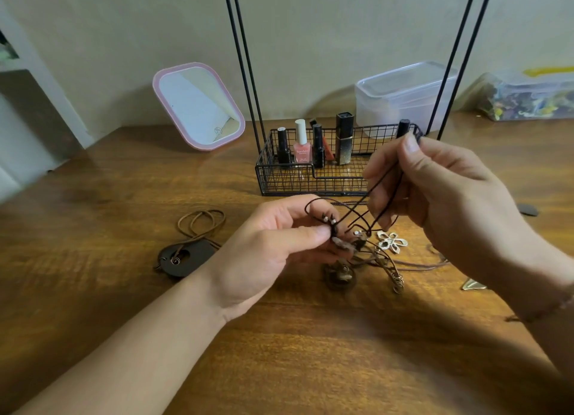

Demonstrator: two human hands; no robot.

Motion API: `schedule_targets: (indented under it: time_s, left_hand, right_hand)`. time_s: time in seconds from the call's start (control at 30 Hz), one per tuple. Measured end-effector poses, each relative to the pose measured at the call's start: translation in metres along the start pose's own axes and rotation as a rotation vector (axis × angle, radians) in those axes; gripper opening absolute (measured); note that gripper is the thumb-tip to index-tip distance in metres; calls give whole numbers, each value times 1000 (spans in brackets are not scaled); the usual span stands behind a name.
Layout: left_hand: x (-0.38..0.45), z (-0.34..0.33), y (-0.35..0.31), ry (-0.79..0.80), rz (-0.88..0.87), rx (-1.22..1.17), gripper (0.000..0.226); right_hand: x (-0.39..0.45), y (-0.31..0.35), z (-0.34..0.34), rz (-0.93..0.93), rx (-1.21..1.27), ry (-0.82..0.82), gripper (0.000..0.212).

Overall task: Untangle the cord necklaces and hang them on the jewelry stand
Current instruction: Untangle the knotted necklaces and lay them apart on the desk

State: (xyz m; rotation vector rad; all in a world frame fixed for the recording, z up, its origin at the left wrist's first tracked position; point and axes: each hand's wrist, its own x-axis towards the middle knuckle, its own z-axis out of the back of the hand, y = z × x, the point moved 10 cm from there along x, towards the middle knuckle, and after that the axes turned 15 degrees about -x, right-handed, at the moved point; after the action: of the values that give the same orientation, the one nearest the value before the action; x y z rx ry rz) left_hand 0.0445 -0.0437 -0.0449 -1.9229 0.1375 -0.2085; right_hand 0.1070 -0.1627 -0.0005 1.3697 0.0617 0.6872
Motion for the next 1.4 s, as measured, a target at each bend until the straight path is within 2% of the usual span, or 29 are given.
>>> schedule_targets:
  time_s: [0.27, 0.37, 0.53, 0.7, 0.83, 1.0, 1.1, 1.3, 1.4]
  left_hand:
    - [1, -2, 6, -8, 70, -286, 20]
    - [1, 2, 1, -39, 27, -266, 20]
    - [1, 10, -5, -65, 16, -204, 31]
    - [1, 16, -9, -121, -51, 50, 40]
    - [-2, 25, -24, -153, -123, 262, 49]
    - [-6, 38, -35, -151, -48, 399, 59]
    - [-10, 49, -41, -193, -37, 549, 50]
    - [-12, 45, -42, -171, -48, 700, 41]
    - [-13, 50, -47, -225, -81, 826, 46]
  right_hand:
    - [-1, -1, -4, -2, 2, 21, 40]
    - [0, -3, -1, -31, 36, 15, 35]
    - [2, -4, -2, -55, 263, 57, 30]
    - [3, 2, -2, -67, 511, 95, 18]
    - [2, -5, 18, -146, 465, 32, 13]
    - [6, -20, 45, -217, 531, -80, 5]
    - [7, -26, 57, -240, 534, -146, 3]
    - [5, -35, 62, -290, 521, -194, 7]
    - [6, -35, 70, -281, 544, -225, 7]
